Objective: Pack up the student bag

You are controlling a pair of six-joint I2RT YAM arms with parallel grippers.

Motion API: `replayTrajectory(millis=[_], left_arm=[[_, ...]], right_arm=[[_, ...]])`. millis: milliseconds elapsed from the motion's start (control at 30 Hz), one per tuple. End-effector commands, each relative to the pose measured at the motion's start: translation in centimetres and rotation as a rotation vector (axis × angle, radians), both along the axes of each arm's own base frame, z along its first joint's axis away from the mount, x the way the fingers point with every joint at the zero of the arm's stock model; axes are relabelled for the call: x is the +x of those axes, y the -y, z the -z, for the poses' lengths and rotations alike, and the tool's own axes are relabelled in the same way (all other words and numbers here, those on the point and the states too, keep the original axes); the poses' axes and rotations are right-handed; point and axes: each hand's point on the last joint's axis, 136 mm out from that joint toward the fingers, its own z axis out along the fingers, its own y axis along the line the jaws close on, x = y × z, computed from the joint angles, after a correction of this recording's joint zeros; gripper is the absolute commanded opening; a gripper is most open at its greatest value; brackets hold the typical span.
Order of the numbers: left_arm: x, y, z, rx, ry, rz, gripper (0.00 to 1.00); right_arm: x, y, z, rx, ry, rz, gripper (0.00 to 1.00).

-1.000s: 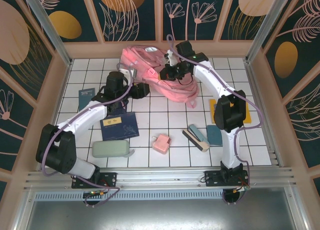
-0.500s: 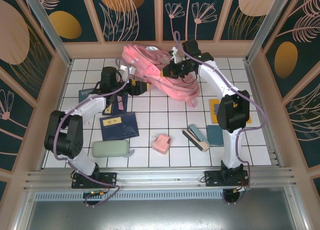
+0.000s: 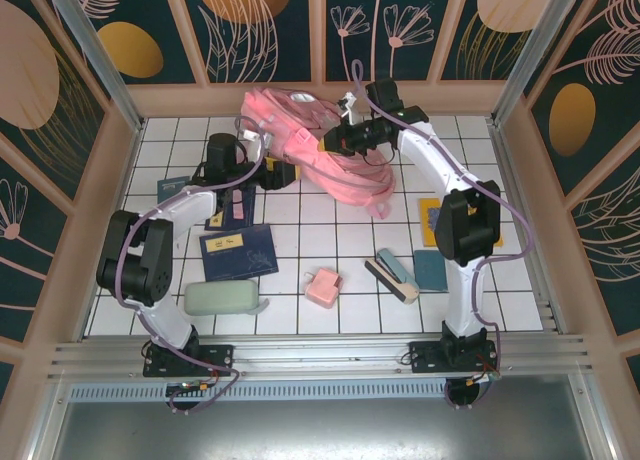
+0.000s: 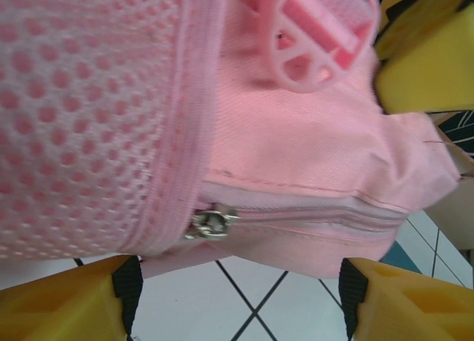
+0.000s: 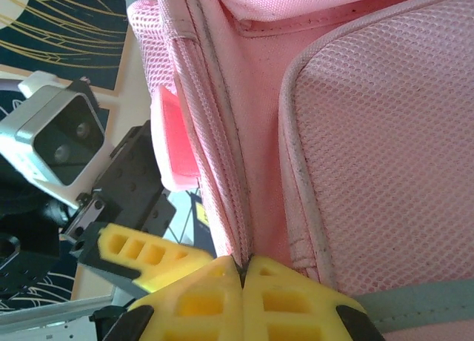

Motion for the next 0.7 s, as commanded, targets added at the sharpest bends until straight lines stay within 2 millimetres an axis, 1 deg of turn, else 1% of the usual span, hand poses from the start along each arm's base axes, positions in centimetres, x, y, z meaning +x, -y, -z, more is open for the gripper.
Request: replayTrajectory(millis=[0,133,233,333,433,567,667], left_arm=[[1.7,-0.4,-1.0,-0.003,0.052,-0.038,0.72],[2.2,-1.1,-0.8,-0.003,0.044,-0.058,0.72],[2.3,-1.0,-1.0,-0.014,0.045,-0.051,0.72],[2.4,-0.7,-1.7,-0.039,0.061,-0.032,0.72],[2.3,-0.1,-3.1,-0.081,0.084,0.001,0.71],[1.9,0.4,-4.2,-0.122,0.096,0.044,0.65],[1.6,0.7,-4.5,-0.140,0.093,0.063,0.55]], right_arm=[[-2.5,-0.3,-7.6,0.154,0.110,-0.081,0.00],[-2.7,-0.2,-8.1,0.163,0.116,-0.083,0.00],[-2.9,-0.1,-8.4,0.173,0.119,-0.087,0.00],[-3.1,-0.2,-8.5,0.181,0.117,-0.093,0.00],[-3.2,-0.2,-8.4,0.186,0.109,-0.096,0.00],[-3.1,-0.3,-8.3,0.191,0.105,-0.096,0.00],[-2.7,-0.2,-8.2,0.188,0.101,-0.086,0.00]])
